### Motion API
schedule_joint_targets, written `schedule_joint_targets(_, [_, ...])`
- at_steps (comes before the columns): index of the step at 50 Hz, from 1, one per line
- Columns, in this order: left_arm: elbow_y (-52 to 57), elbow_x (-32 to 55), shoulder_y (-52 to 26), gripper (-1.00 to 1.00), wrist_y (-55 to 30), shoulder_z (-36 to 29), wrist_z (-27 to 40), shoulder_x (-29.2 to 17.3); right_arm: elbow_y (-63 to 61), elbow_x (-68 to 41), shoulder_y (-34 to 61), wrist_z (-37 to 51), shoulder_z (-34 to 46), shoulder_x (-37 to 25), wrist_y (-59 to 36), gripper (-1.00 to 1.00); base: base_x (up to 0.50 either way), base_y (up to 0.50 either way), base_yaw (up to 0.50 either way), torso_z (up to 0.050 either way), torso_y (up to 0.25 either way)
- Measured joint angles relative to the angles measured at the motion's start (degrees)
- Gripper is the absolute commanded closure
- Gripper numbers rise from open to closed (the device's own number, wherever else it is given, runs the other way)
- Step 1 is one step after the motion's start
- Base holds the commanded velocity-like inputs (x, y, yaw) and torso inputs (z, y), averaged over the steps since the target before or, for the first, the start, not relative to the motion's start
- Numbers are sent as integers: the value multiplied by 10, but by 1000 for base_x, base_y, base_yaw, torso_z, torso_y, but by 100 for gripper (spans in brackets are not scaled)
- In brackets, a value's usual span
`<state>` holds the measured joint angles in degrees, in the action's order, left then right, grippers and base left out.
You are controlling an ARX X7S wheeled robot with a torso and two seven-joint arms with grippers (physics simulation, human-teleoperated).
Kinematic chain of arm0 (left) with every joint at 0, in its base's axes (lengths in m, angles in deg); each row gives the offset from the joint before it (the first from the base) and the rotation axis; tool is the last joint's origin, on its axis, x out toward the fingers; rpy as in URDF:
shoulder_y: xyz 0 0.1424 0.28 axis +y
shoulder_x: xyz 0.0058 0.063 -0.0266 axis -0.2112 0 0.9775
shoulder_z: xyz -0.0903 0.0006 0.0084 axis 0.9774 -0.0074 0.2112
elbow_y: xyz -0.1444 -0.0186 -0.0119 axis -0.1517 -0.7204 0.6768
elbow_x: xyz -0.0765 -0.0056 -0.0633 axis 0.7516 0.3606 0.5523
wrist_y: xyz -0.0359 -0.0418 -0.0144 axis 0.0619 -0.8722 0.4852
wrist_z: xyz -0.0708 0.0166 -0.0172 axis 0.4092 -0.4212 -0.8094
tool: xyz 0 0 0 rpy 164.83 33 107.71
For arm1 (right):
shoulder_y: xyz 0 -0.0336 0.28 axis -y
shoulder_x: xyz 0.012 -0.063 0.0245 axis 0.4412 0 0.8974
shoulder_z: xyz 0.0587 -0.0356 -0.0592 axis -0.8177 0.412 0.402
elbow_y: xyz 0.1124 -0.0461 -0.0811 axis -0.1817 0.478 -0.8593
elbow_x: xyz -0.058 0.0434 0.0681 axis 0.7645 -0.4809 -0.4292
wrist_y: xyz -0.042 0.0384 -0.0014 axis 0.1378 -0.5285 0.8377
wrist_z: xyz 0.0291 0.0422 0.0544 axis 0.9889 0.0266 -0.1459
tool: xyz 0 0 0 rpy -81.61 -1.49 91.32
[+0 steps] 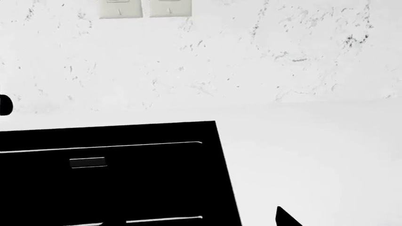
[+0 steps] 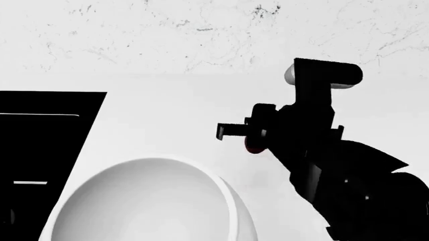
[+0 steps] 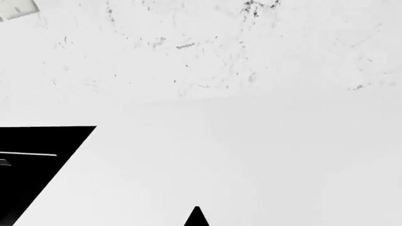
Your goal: There is a mixed pile of frozen fruits and vegetables on the counter. Locate all the frozen vegetables and place the items in a bowl on the counter. Take all the frozen fruits and defrost them in a running sink.
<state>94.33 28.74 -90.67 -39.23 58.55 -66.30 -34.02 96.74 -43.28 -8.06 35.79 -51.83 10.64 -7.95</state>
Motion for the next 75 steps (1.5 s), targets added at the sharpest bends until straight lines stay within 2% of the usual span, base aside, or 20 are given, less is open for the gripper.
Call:
schedule_joint_targets(14, [5, 10, -3, -100, -3, 6, 7, 2, -268, 11, -95, 48, -19, -101, 7, 100, 0, 0, 0, 0, 0])
schedule_joint_targets(28, [2, 28, -11, -100, -8, 16, 16, 8, -416, 8, -219, 52, -87, -164, 60, 100, 0, 0, 0, 0, 0])
schedule_joint_targets(35, [7, 34, -13, -100, -11, 19, 20, 6, -453, 1, -261, 57, -114, -177, 66, 100, -20, 0, 0, 0, 0])
schedule_joint_targets(43, [11, 42, -8, -100, -11, 26, 20, 5, -479, -9, -286, 66, -133, -187, 58, 100, -460, 0, 0, 0, 0])
schedule_joint_targets(67, [13, 54, 0, -100, -12, 27, 26, 9, -508, -32, -307, 82, -169, -201, 41, 100, -500, 2, 0, 0, 0])
schedule_joint_targets(75, [17, 61, -1, -100, -16, 28, 29, 6, -511, -25, -314, 83, -167, -207, 45, 100, -150, 420, 0, 0, 0])
